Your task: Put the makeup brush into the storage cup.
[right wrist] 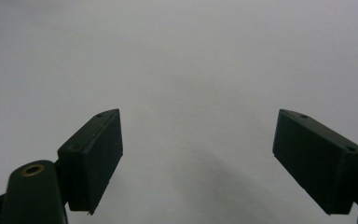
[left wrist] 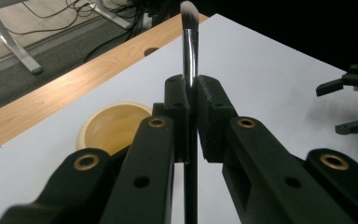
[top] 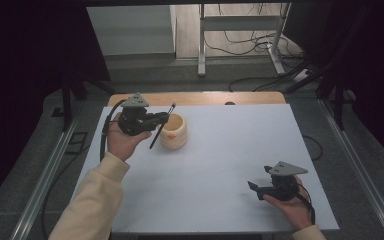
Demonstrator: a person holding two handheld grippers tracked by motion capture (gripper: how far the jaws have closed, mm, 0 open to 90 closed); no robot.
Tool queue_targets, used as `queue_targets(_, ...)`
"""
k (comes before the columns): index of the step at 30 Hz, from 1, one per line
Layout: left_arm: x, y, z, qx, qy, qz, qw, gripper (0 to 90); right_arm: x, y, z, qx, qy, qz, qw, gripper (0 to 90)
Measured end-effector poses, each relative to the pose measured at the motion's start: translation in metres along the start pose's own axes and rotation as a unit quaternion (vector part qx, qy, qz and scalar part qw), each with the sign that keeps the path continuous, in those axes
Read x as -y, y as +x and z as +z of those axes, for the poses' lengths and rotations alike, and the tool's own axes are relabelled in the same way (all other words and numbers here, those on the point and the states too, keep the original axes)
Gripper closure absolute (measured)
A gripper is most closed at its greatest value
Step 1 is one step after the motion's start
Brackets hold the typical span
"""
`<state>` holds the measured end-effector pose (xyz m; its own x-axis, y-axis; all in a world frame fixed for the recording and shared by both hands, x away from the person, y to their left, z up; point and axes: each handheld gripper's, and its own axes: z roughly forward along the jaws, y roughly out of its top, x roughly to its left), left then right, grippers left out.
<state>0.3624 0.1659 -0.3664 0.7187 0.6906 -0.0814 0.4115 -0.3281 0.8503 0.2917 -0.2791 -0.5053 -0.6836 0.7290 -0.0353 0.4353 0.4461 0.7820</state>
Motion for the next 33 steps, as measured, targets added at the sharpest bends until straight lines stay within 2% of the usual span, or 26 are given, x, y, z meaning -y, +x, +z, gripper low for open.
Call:
queue_targets(8, -0.004, 0.007, 0.008, -0.011, -0.011, -0.012, 0.9998, 83.7, 0.0, 0.0, 0.0, 0.0, 0.0, -0.001, 1.0, 16.2)
queue_targets(11, -0.006, 0.009, 0.012, -0.004, -0.015, -0.014, 0.9998, 83.6, 0.0, 0.0, 0.0, 0.0, 0.0, -0.002, 1.0, 16.2)
queue_targets(17, -0.011, 0.015, 0.023, -0.005, -0.016, -0.022, 0.9996, 83.6, 0.0, 0.0, 0.0, 0.001, 0.001, -0.002, 1.0, 16.2)
queue_targets(22, -0.017, 0.016, 0.029, -0.002, -0.027, -0.031, 0.9991, 83.6, 0.0, -0.001, 0.0, 0.0, 0.001, -0.002, 1.0, 16.2)
queue_targets(33, -0.027, 0.018, 0.038, -0.008, -0.036, -0.037, 0.9986, 83.6, 0.001, -0.001, 0.0, -0.001, 0.001, -0.003, 1.0, 16.2)
